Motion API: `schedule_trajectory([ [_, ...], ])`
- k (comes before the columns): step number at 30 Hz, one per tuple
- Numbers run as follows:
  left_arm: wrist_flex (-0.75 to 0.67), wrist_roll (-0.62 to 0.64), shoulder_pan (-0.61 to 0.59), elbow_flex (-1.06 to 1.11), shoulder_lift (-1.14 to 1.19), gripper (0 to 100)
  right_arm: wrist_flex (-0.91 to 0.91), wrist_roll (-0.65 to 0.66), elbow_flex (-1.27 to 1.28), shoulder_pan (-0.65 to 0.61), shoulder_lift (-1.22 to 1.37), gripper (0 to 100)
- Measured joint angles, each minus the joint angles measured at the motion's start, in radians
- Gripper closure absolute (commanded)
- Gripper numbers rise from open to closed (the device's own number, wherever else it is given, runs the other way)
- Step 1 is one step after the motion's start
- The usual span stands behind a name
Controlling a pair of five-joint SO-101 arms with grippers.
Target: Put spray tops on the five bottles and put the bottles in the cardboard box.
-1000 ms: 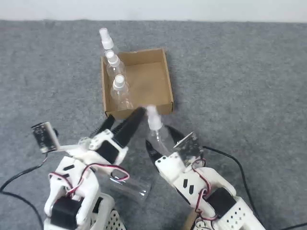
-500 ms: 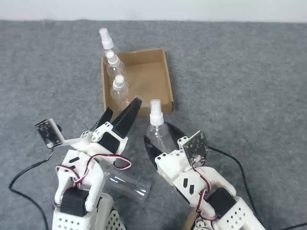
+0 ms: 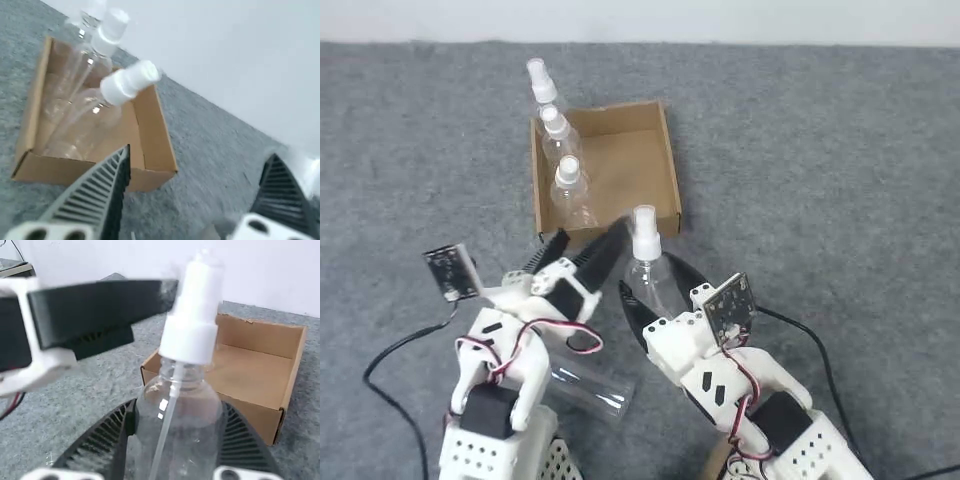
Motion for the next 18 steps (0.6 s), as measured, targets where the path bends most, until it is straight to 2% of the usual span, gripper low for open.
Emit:
schedule_trajectory([
  [4,0.037,-0.025,0.078,0.002,0.000,62,0.000,-0.002,0.000,0.002,0.002,82.4],
  [12,0.120,-0.055,0.158,0.000,0.000,62,0.000,-0.003,0.000,0.005,0.002,82.5],
  [18,0.161,-0.063,0.140,-0.026,0.000,62,0.005,-0.003,0.000,0.000,0.002,82.5],
])
